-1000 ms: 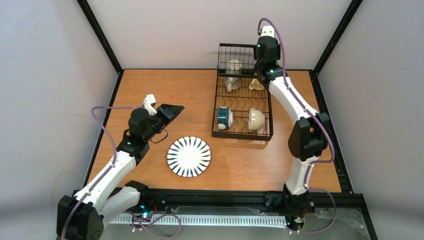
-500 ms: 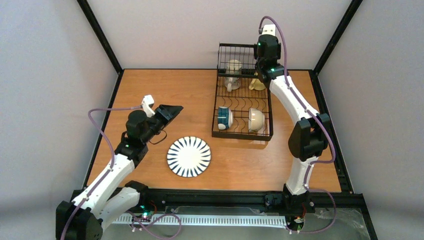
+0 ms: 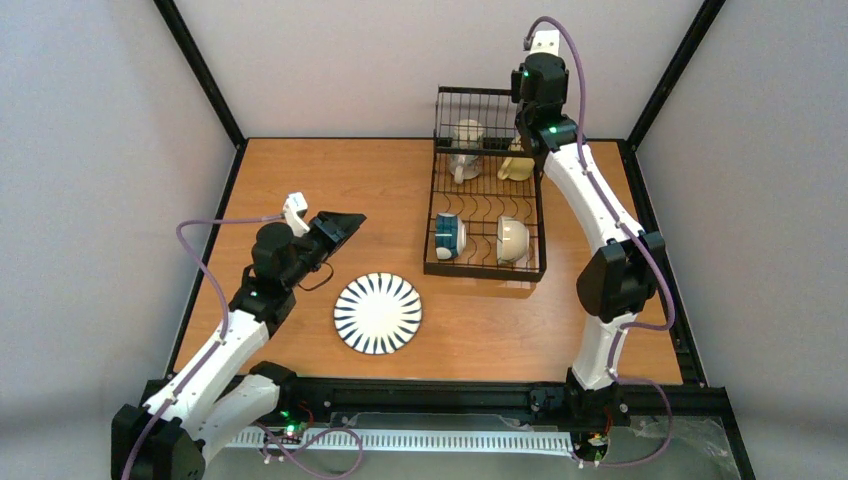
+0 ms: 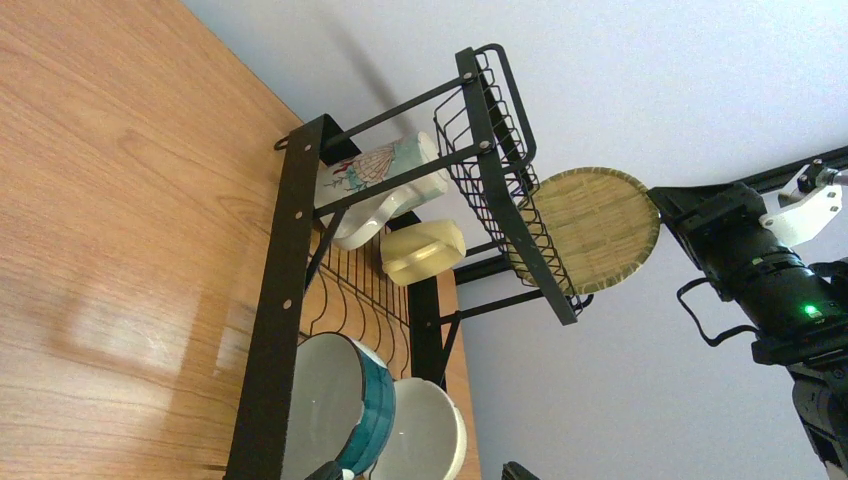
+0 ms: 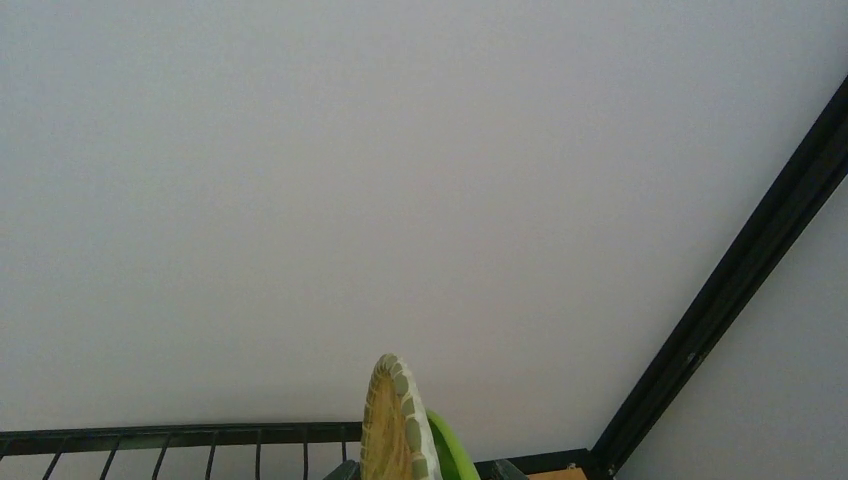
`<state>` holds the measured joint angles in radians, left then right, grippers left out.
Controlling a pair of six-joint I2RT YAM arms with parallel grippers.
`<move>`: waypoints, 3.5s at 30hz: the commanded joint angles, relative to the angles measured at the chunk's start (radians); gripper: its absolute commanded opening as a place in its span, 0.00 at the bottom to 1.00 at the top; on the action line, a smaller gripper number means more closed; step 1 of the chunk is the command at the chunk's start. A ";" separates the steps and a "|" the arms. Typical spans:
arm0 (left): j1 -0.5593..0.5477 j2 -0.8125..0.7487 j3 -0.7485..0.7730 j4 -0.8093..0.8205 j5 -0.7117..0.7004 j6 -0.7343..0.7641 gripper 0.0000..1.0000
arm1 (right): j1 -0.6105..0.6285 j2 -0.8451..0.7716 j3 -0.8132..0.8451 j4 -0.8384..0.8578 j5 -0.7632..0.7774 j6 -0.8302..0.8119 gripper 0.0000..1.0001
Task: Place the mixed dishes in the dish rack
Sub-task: Insert the plate into the dish rack, then grab the plate at the center of the board.
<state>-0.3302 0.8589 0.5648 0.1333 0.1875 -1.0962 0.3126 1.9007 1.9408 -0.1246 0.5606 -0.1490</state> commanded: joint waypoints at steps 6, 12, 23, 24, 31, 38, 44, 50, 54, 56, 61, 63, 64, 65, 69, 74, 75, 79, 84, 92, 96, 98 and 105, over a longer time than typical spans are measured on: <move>-0.003 0.000 -0.005 -0.005 -0.005 0.001 0.90 | -0.009 0.026 0.038 -0.041 0.014 0.006 0.75; -0.004 0.000 -0.005 -0.003 -0.002 -0.001 0.90 | -0.009 0.027 0.035 -0.057 0.051 0.032 0.77; -0.004 -0.004 -0.013 0.001 0.000 -0.010 0.90 | -0.006 0.029 0.037 -0.110 0.128 0.101 0.80; -0.003 -0.003 -0.011 0.002 0.001 -0.010 0.90 | -0.006 0.029 0.037 -0.114 0.132 0.106 0.80; -0.004 -0.006 -0.013 0.003 0.000 -0.013 0.90 | -0.006 0.028 0.041 -0.163 0.149 0.167 0.82; -0.004 -0.007 -0.004 0.000 0.002 -0.008 0.90 | -0.006 0.024 0.043 -0.217 0.158 0.238 0.84; -0.003 -0.011 -0.005 -0.003 0.004 -0.007 0.90 | -0.006 0.022 0.040 -0.247 0.161 0.275 0.84; -0.003 -0.011 -0.003 0.000 0.011 -0.007 0.90 | -0.003 0.010 0.038 -0.280 0.168 0.310 0.85; -0.003 -0.011 -0.003 0.003 0.016 -0.007 0.90 | -0.001 -0.006 0.021 -0.297 0.168 0.338 0.85; -0.004 -0.014 -0.002 0.003 0.019 -0.007 0.90 | 0.003 -0.018 0.003 -0.297 0.168 0.347 0.85; -0.003 -0.025 -0.005 0.002 0.023 -0.006 0.90 | 0.015 -0.046 -0.025 -0.308 0.180 0.364 0.85; -0.004 -0.031 -0.009 0.002 0.023 -0.006 0.90 | 0.023 -0.063 -0.042 -0.308 0.190 0.368 0.85; -0.003 -0.033 -0.010 0.001 0.024 -0.006 0.90 | 0.027 -0.071 -0.050 -0.308 0.196 0.369 0.85; -0.004 -0.037 -0.011 0.001 0.024 -0.005 0.90 | 0.032 -0.081 -0.061 -0.307 0.201 0.372 0.85; -0.004 -0.048 -0.018 -0.003 0.025 -0.005 0.90 | 0.053 -0.115 -0.104 -0.299 0.216 0.374 0.85; -0.004 -0.064 -0.027 -0.009 0.029 -0.005 0.90 | 0.081 -0.155 -0.153 -0.299 0.238 0.378 0.85; -0.004 -0.069 -0.030 -0.010 0.028 -0.005 0.90 | 0.087 -0.165 -0.164 -0.299 0.240 0.379 0.85; -0.004 -0.087 -0.039 -0.018 0.025 -0.006 0.90 | 0.123 -0.209 -0.218 -0.293 0.263 0.376 0.85; -0.003 -0.114 -0.045 -0.034 0.018 0.012 0.90 | 0.201 -0.287 -0.308 -0.285 0.300 0.364 0.85; -0.004 -0.108 -0.020 -0.169 0.018 0.068 0.90 | 0.370 -0.523 -0.525 -0.355 0.280 0.450 0.85; -0.004 -0.107 -0.009 -0.265 0.011 0.096 0.91 | 0.462 -0.630 -0.645 -0.375 0.204 0.474 0.85; -0.004 -0.124 -0.017 -0.299 0.009 0.095 0.91 | 0.507 -0.666 -0.697 -0.391 0.159 0.495 0.84; -0.005 -0.146 -0.014 -0.423 -0.032 0.102 0.91 | 0.605 -0.736 -0.890 -0.387 -0.058 0.588 0.84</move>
<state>-0.3302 0.7147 0.5255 -0.1658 0.1886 -1.0306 0.8791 1.1889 1.1404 -0.4885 0.6495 0.3576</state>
